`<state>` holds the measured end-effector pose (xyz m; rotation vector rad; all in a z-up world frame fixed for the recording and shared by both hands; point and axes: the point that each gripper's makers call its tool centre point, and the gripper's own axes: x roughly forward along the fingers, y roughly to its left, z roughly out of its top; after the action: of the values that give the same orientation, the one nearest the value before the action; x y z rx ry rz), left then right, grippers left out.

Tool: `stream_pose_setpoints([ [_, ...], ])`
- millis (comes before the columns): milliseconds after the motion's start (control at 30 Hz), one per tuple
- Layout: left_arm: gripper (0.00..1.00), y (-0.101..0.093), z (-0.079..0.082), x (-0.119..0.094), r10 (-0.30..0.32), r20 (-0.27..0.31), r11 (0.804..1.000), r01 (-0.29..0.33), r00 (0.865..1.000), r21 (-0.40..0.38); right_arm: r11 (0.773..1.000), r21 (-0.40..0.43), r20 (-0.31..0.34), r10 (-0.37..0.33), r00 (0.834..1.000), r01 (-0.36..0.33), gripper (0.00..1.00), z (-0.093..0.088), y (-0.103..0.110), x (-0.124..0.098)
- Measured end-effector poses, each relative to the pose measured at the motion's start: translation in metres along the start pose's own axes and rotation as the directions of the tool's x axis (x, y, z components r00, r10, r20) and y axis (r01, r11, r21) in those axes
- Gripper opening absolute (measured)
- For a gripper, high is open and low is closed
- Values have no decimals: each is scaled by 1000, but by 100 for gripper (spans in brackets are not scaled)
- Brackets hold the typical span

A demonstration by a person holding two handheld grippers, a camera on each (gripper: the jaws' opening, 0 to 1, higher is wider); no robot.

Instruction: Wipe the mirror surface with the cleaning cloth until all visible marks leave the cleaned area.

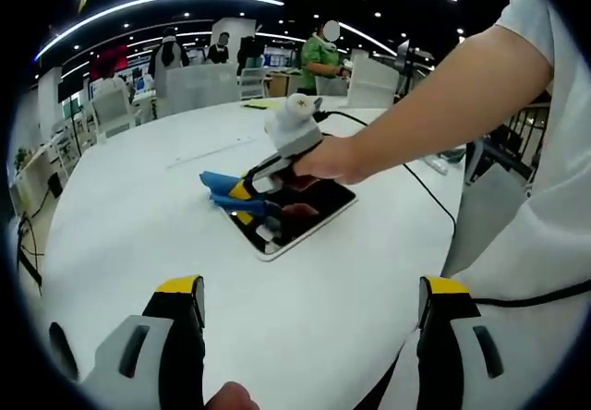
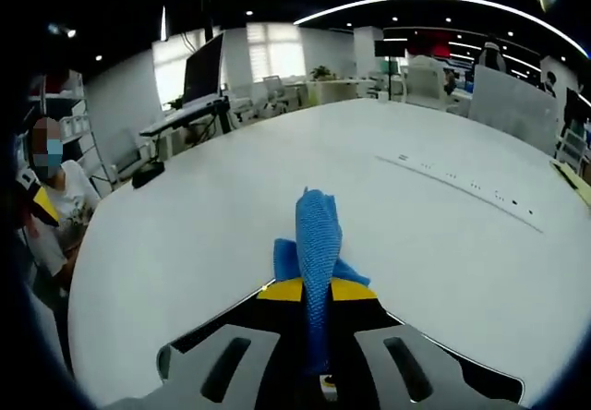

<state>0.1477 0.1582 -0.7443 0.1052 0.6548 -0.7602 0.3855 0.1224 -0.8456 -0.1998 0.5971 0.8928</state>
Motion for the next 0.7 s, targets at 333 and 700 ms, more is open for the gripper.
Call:
stream_pose_setpoints([
  [333, 97, -1, 4, -3, 13, 11, 1000, -13, 1000, -15, 1000, 7, 12, -1, 1000, 1, 3, -4, -2, -8],
  [700, 97, -10, 2, -3, 16, -2, 1000, -16, 1000, 1, 999, 32, 23, -18, 1000, 18, 3, -10, -8, -16],
])
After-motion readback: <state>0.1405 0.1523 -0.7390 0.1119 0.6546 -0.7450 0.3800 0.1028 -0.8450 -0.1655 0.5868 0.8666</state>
